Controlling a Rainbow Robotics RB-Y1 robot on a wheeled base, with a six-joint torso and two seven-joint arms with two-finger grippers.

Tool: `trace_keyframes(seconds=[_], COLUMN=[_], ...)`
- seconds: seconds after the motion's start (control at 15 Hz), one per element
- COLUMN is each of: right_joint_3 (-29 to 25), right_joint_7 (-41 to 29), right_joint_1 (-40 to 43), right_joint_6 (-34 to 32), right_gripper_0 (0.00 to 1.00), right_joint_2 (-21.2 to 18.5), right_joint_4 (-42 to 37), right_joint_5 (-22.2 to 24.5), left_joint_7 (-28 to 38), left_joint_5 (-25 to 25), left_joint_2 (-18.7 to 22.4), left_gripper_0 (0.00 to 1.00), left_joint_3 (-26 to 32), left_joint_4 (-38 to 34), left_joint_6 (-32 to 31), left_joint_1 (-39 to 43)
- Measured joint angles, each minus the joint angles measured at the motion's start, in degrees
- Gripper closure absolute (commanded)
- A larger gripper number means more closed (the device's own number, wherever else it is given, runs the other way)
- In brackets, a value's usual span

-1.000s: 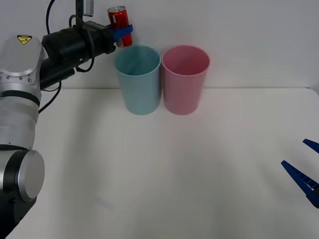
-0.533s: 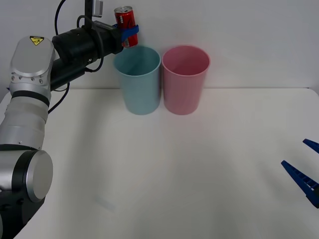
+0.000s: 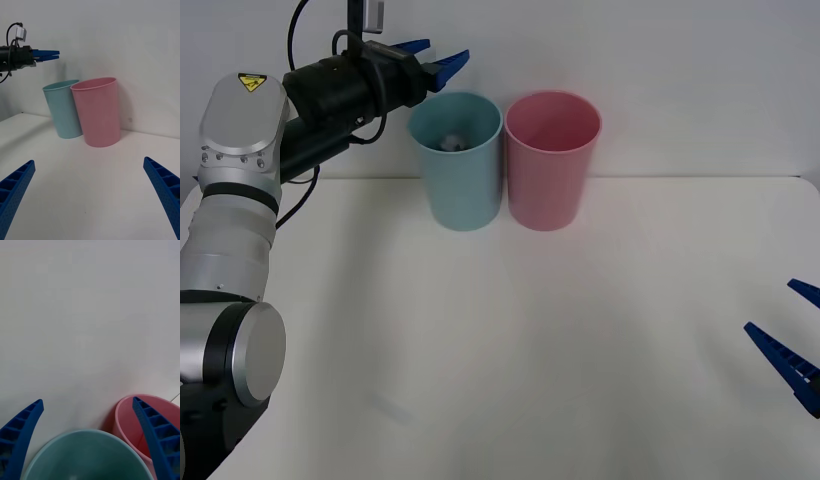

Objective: Grasp the object on the table and drop it into the matching bin: aluminum can to the light blue bin, PET bottle to the pink bin.

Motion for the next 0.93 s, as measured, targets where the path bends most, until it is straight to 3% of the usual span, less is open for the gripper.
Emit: trace_keyframes(seconds=[0.27,0.47,0.93], right_joint_3=[0.00,0.00,0.00], right_joint_7=[0.00,0.00,0.00], right_joint_1=[0.00,0.00,0.00], right_joint_6=[0.00,0.00,0.00], right_gripper_0=[0.00,0.00,0.00], right_joint_2=[0.00,0.00,0.00], right_joint_4=[0.00,0.00,0.00], right_joint_5=[0.00,0.00,0.00], left_joint_7=[-0.52,-3.77,-4.88], left_joint_5=[2.52,7.97,18.39], left_joint_2=[0.03,0.88,3.96], left_gripper_0=[0.00,0.00,0.00], left_joint_3=[-0.04,-0.05,-0.99], left_joint_4=[-0.05,-1.93,-17.84], left_joint_6=[-0.08,-0.70,-1.71], left_joint_1=[1.08,4.13,18.83])
